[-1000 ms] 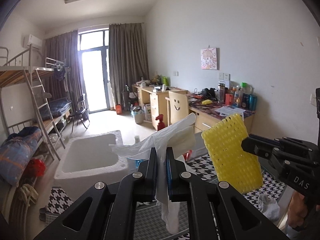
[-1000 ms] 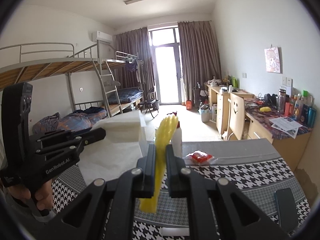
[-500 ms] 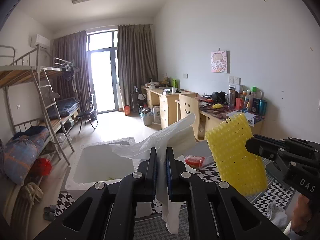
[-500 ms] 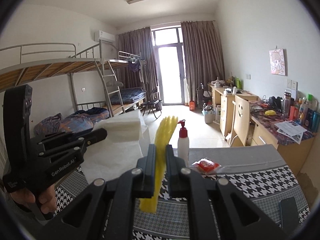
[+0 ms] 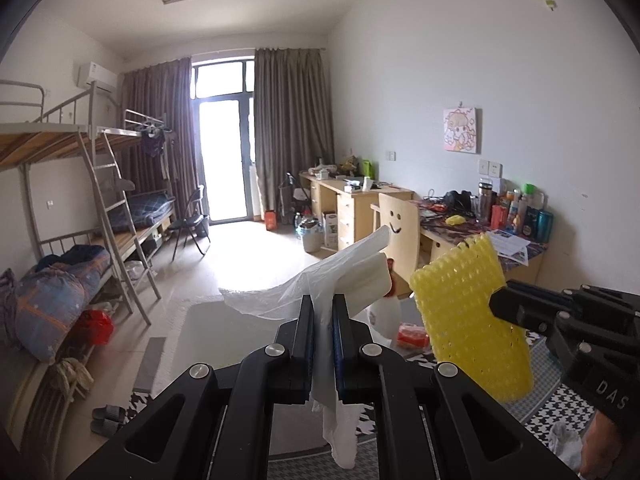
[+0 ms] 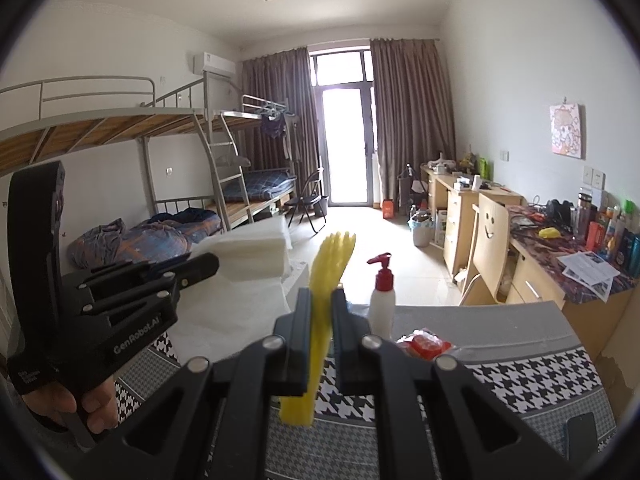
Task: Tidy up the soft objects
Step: 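Carry the sheet and the foam sleeve in both grippers over the white foam box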
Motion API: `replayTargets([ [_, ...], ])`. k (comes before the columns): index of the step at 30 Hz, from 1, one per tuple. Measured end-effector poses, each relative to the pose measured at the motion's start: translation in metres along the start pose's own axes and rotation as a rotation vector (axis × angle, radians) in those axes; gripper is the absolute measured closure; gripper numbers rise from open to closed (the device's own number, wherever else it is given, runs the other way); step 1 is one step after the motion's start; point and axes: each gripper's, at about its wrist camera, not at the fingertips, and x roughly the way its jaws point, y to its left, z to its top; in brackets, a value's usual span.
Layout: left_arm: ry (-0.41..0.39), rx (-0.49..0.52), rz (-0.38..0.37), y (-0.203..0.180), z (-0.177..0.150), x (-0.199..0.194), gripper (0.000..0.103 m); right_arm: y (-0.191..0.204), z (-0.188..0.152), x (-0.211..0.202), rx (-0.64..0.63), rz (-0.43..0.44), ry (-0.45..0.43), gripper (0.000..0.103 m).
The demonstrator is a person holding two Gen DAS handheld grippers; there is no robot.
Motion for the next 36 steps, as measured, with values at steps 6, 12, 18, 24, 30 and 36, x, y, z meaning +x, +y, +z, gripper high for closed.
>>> replayTargets([
  [6, -0.009, -0.019, 0.046, 0.009, 0.008, 0.004, 0.094, 0.009, 0.007, 0.012, -0.012, 0.008, 0.006, 0.091],
  [12, 0.000, -0.041, 0.102, 0.021, 0.014, 0.015, 0.094, 0.018, 0.015, 0.024, -0.023, 0.026, 0.011, 0.091],
  [18, 0.011, -0.061, 0.141, 0.033, 0.015, 0.024, 0.094, 0.025, 0.020, 0.034, -0.031, 0.046, 0.015, 0.091],
  [24, 0.027, -0.082, 0.154, 0.040, 0.016, 0.030, 0.094, 0.027, 0.025, 0.047, -0.020, 0.068, 0.037, 0.091],
  [30, 0.053, -0.084, 0.164, 0.043, 0.017, 0.041, 0.094, 0.028, 0.027, 0.059, -0.012, 0.077, 0.049, 0.091],
  [36, 0.090, -0.092, 0.188, 0.051, 0.015, 0.057, 0.094, 0.034, 0.031, 0.071, -0.017, 0.088, 0.059, 0.091],
])
